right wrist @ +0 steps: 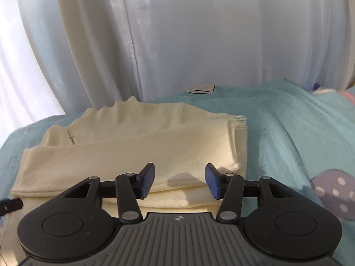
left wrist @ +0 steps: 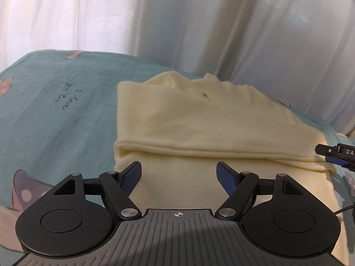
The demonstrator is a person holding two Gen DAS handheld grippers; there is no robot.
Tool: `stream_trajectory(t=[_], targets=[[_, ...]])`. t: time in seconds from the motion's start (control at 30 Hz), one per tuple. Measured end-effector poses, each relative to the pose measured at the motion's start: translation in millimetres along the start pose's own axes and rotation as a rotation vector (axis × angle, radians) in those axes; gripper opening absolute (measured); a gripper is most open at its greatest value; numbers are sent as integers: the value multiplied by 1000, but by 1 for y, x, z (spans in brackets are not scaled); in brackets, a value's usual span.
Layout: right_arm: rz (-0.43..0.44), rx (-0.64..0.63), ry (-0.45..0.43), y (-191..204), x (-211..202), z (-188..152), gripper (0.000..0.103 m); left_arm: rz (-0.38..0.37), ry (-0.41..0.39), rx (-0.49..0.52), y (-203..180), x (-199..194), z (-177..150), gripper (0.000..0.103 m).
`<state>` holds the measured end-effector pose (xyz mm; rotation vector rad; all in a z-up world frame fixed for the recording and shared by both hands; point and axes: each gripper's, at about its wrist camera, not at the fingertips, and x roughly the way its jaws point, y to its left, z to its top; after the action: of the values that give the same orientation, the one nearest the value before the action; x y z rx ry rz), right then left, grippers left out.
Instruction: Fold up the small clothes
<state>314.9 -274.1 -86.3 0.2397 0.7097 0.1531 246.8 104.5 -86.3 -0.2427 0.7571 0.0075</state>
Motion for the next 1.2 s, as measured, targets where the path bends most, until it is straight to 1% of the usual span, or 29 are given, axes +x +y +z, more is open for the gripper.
stream_trajectory(t=[0.07,0.13,0.2,0.27,0.43,0.53,0.57,0.67,0.8,0.87,0.97,1.07,1.1,1.13,1.2], targets=[[46,75,17,-5,-9,-4,53,-7,11,-27,1,-6,-8,80],[78,129,33,-7,-12,-9,53,1,25,-17,0,-10,-13,80],[92,173,52,-9,-10,-11,51,15,25,-10,0,-16,-17,80],[105,222,64,-11,-7,-13,47,16,21,-24,2,-21,-19,81],[132,323,80,-17,-2,-15,33,6,39,-68,11,-29,-20,81],[140,376,85,-25,-1,-16,18,16,31,-63,15,-34,-23,82],[140,391,87,-28,-1,-17,17,21,28,-62,17,-35,-24,82],[145,418,85,-34,-4,-17,16,23,20,-72,22,-35,-23,82],[165,461,53,-42,-13,-12,17,4,18,-82,22,-27,-15,82],[176,499,63,-48,-10,-10,20,-1,19,-87,21,-21,-9,82],[159,528,86,-52,1,-8,27,-18,21,-90,18,-11,0,82],[134,551,99,-53,13,-8,27,-20,24,-81,15,0,9,82],[130,555,92,-52,16,-8,24,-21,24,-78,14,5,11,82],[121,547,87,-50,19,-8,15,-21,25,-76,13,9,14,82],[83,497,83,-46,25,-5,6,-18,31,-71,13,19,19,82]])
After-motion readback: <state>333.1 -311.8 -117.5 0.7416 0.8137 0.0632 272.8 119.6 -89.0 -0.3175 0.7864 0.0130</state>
